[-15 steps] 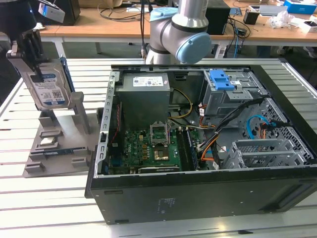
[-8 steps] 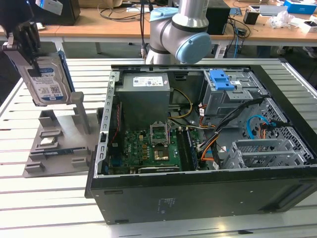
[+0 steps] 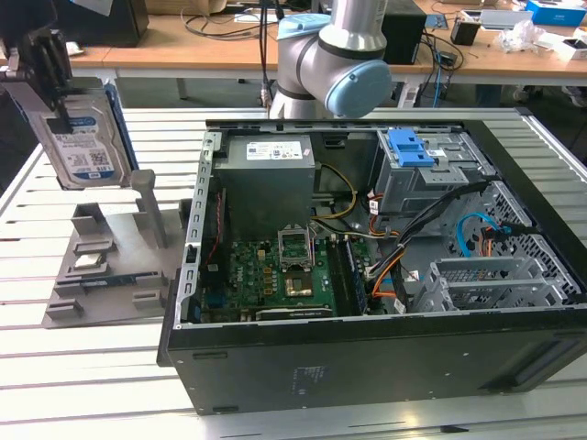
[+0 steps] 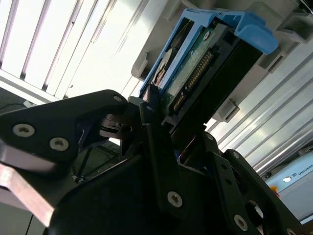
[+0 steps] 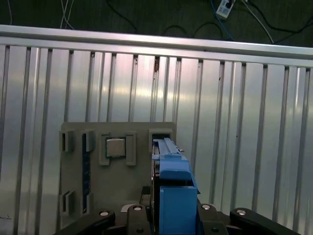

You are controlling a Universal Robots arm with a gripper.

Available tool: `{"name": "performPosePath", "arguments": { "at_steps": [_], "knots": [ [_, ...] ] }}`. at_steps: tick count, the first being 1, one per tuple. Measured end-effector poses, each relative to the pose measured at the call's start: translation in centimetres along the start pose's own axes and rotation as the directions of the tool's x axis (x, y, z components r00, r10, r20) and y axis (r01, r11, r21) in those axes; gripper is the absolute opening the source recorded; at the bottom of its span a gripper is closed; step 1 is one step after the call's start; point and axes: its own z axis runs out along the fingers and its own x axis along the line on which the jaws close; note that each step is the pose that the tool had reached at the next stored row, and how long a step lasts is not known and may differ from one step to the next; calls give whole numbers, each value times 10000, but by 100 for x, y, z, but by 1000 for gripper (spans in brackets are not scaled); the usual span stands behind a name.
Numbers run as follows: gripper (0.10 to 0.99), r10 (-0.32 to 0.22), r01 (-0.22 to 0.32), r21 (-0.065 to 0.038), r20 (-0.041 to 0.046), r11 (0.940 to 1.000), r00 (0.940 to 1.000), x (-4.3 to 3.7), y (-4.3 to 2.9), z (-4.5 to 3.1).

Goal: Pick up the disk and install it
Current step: 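Pick up the disk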

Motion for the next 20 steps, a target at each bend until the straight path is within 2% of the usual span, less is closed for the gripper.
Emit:
{"name": "performPosePath", "arguments": {
  "at_steps": [6,10,20],
  "knots": [
    [369,0,0,0,0,10000,10000,0,1,-94],
    [369,0,0,-1,0,10000,10000,0,3,-183],
    [369,0,0,0,0,10000,10000,1,4,-320]
  ]
}}
